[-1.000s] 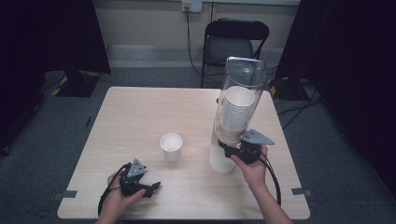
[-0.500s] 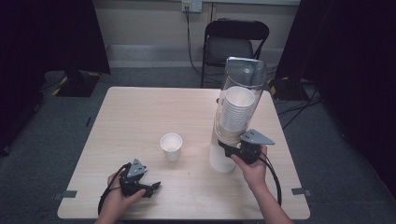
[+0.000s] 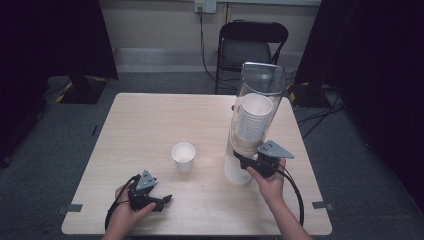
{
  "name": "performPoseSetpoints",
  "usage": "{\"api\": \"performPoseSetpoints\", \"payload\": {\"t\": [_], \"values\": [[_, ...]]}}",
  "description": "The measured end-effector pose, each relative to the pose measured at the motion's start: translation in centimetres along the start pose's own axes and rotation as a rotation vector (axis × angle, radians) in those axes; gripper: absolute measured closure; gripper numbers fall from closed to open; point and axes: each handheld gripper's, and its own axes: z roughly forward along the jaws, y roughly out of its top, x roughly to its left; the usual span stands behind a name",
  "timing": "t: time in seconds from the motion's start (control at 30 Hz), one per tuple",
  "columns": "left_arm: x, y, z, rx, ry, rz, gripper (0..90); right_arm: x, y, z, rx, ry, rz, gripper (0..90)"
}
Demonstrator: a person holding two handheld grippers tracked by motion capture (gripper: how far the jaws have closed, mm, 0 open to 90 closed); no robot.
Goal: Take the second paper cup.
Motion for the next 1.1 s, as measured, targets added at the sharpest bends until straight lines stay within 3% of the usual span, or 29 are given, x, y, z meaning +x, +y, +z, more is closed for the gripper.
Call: {"api": "performPoseSetpoints", "payload": {"t": [0.63,1.1], "values": [[0.01,0.0,-0.01,0.001,0.0,0.002,14.8,0.18,-0.45,-0.16,-0.007,-0.001,0.017,35.7],[0.01,-0.01,-0.01,0.001,0.0,0.002,14.8,0.08,-0.75,-0.27,-0.002,0.0,-0.004,36.4]]}}
